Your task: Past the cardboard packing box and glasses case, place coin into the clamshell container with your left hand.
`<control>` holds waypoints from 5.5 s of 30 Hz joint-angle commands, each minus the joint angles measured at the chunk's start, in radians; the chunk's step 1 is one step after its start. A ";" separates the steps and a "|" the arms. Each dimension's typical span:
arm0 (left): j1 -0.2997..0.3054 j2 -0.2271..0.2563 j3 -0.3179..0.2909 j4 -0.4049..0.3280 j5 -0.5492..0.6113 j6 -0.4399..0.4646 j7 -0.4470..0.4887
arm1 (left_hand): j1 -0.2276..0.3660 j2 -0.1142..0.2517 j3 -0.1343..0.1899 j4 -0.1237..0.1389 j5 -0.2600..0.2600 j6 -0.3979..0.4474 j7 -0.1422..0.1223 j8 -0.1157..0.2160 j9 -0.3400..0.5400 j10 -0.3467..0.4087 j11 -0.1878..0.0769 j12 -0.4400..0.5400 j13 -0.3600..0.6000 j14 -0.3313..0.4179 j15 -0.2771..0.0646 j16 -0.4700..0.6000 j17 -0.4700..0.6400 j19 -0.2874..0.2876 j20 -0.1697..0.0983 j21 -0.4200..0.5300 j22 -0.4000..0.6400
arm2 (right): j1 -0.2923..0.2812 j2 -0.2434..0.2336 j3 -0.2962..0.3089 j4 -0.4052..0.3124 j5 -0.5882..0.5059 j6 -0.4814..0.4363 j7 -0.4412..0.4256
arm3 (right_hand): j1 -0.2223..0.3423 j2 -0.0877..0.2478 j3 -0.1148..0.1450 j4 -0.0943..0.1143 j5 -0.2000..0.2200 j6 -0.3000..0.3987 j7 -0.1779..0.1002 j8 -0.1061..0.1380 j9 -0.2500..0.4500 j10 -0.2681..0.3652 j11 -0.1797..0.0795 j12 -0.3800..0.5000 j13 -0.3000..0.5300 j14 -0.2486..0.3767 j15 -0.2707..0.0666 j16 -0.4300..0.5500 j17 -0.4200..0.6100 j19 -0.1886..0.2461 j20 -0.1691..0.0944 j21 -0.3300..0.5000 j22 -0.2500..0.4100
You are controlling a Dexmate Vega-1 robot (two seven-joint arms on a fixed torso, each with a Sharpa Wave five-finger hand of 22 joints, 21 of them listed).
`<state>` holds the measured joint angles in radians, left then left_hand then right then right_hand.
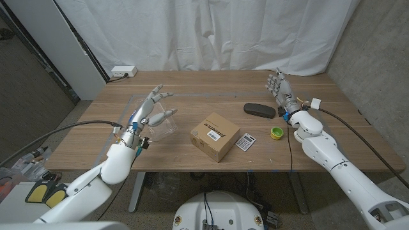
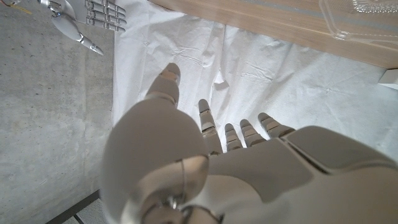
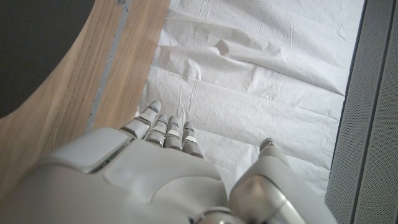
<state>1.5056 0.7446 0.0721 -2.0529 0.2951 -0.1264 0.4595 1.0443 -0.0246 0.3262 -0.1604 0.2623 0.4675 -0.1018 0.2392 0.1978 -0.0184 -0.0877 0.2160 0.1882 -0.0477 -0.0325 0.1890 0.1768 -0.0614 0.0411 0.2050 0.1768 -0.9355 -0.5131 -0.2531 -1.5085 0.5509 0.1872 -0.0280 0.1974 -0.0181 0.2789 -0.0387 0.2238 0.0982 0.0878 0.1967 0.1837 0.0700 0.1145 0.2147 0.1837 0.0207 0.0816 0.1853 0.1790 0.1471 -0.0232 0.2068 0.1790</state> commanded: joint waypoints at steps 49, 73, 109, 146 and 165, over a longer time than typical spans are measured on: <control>0.303 0.071 -0.090 -0.265 0.676 0.350 0.005 | 0.059 0.006 -0.033 0.022 -0.020 0.041 -0.054 -0.013 0.006 0.042 -0.042 0.000 0.006 0.020 -0.030 -0.005 0.002 0.008 0.030 -0.002 0.006 | -0.108 -0.125 0.081 -0.330 0.019 -0.149 -0.189 | -0.011 0.004 -0.011 0.001 -0.006 0.016 -0.003 0.003 0.006 0.018 0.001 0.005 0.002 0.016 -0.001 0.004 0.006 0.012 0.003 -0.002 0.005; 0.276 0.062 0.015 -0.411 0.955 0.523 -0.310 | 0.074 0.013 -0.054 0.028 -0.015 0.062 -0.072 -0.009 0.011 -0.064 -0.021 -0.027 0.006 -0.083 0.000 -0.017 0.002 -0.050 0.038 -0.013 0.006 | -0.147 -0.161 0.121 -0.346 0.057 -0.150 -0.175 | -0.023 -0.001 -0.020 0.004 -0.005 0.018 -0.002 0.003 0.006 0.020 0.001 0.004 0.002 0.016 -0.002 0.004 0.006 0.013 0.003 -0.003 0.005; 0.127 0.092 0.134 -0.258 0.869 0.414 -0.228 | 0.121 0.023 -0.076 0.025 -0.021 0.164 -0.084 0.047 0.042 -0.157 0.003 -0.032 0.005 -0.135 0.023 -0.011 0.004 -0.047 0.042 -0.003 0.006 | -0.188 -0.149 0.135 -0.356 0.065 -0.113 -0.199 | -0.025 0.002 -0.025 0.002 -0.002 0.023 -0.003 0.003 0.006 0.026 0.000 0.004 0.003 0.021 -0.001 0.004 0.005 0.013 0.004 -0.004 0.005; 0.104 0.029 0.266 -0.108 0.847 0.476 0.126 | 0.139 0.034 -0.101 0.031 -0.019 0.224 -0.050 0.170 0.147 -0.169 0.008 -0.017 0.007 -0.134 0.025 0.003 0.019 -0.035 0.039 0.002 0.007 | -0.204 -0.154 0.143 -0.355 0.080 -0.109 -0.191 | -0.026 0.004 -0.029 0.000 0.000 0.026 -0.004 0.003 0.006 0.031 0.001 0.004 0.003 0.023 0.001 0.003 0.005 0.011 0.008 -0.005 0.005; 0.050 0.005 0.325 -0.034 0.818 0.469 0.250 | 0.139 0.061 -0.105 0.041 -0.022 0.196 -0.016 0.240 0.235 -0.158 0.019 -0.006 0.015 -0.114 0.039 0.017 0.030 -0.031 0.035 0.006 0.010 | -0.215 -0.158 0.150 -0.365 0.080 -0.103 -0.192 | -0.026 0.005 -0.031 -0.002 0.001 0.030 -0.004 0.003 0.007 0.034 0.000 0.005 0.003 0.024 0.002 0.003 0.005 0.011 0.008 -0.005 0.005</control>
<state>1.5837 0.7571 0.3662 -2.1203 1.1274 0.3466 0.6594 1.1793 0.0244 0.2229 -0.1204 0.2431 0.6617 -0.1211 0.4645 0.4219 -0.1724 -0.0730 0.2006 0.1982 -0.1642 0.0055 0.2005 0.2028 -0.0957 0.0820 0.2045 0.1842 -1.1435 -0.6696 -0.1078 -1.8685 0.6308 0.0801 -0.2177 0.1800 -0.0143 0.2511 -0.0383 0.2182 0.1183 0.0858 0.1967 0.1884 0.0985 0.1072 0.2147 0.1836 0.0424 0.0819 0.1853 0.1815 0.1525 -0.0177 0.2027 0.1790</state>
